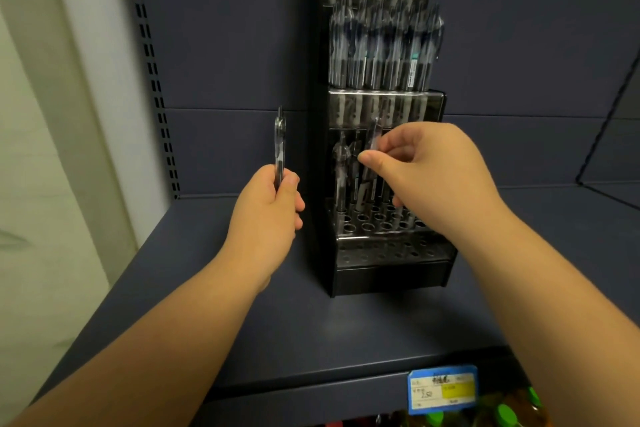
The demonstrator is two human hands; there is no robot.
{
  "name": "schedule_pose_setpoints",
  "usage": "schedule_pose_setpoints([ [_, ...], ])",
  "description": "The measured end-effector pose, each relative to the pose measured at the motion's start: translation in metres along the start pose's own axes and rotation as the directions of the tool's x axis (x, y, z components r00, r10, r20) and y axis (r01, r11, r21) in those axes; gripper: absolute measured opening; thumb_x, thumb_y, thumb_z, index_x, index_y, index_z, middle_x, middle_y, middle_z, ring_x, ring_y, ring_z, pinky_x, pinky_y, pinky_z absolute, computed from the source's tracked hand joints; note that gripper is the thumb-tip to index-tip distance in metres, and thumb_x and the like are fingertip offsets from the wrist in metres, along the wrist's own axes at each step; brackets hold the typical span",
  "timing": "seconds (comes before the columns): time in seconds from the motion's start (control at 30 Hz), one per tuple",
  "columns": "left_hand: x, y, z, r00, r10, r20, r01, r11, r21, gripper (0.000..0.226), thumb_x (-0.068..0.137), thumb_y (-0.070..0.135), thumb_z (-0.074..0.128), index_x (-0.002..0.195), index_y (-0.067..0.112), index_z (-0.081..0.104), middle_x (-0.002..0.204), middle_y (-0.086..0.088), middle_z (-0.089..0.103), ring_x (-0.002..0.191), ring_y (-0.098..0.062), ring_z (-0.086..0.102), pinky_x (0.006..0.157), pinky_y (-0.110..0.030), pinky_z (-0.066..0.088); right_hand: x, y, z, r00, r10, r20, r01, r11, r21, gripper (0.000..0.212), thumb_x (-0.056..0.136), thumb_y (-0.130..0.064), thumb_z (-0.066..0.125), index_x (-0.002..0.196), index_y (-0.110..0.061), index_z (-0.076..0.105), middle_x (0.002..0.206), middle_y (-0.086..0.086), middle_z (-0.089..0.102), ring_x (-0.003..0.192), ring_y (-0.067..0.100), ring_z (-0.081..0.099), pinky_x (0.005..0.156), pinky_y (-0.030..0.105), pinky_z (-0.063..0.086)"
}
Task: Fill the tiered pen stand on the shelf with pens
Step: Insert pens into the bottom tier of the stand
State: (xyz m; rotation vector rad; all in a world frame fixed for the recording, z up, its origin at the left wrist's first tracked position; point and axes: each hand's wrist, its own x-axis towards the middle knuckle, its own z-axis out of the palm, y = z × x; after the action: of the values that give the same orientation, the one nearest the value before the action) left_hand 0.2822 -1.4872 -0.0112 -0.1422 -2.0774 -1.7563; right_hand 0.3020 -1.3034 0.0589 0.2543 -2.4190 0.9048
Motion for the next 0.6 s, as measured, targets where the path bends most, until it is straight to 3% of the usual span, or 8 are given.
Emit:
schedule_pose_setpoints([
  [0.23,0.000,-0.001,-0.001,1.000,-0.010,0.003,0.010,1.000,-0.003,0.018,0.106,0.030,0.042,0.096,0.025,0.057,0.076,0.005,0.058,0.059,-0.004,0.051,0.057,-0.025,0.044,0.004,-0.005,0.000,0.995,0.033,0.097,-0.020,0.991,-0.133,0.022,0.092,-0.047,0.069,0.087,-0.026,0.070,0.077,-0.009,0.071,0.062,0.006,0.065,0.064,0.029,0.057],
  [0.4,0.001,-0.002,-0.001,1.000,-0.013,0.002,0.013,1.000,-0.006,0.018,0.106,0.030,0.042,0.096,0.026,0.057,0.075,0.005,0.058,0.057,-0.003,0.051,0.055,-0.022,0.044,-0.003,-0.001,0.014,0.981,0.056,0.184,-0.020,0.981,-0.195,0.019,0.091,-0.051,0.069,0.093,-0.031,0.070,0.078,-0.011,0.070,0.068,0.005,0.065,0.071,0.031,0.058],
  [0.6,0.001,-0.001,0.000,1.000,-0.016,0.007,0.016,1.000,-0.001,0.018,0.106,0.029,0.042,0.095,0.025,0.057,0.075,0.005,0.058,0.057,-0.004,0.051,0.056,-0.025,0.043,-0.003,0.003,0.013,0.977,0.085,0.197,-0.048,0.981,-0.188,0.021,0.091,-0.051,0.069,0.092,-0.030,0.069,0.082,-0.012,0.069,0.077,0.002,0.062,0.069,0.024,0.051],
])
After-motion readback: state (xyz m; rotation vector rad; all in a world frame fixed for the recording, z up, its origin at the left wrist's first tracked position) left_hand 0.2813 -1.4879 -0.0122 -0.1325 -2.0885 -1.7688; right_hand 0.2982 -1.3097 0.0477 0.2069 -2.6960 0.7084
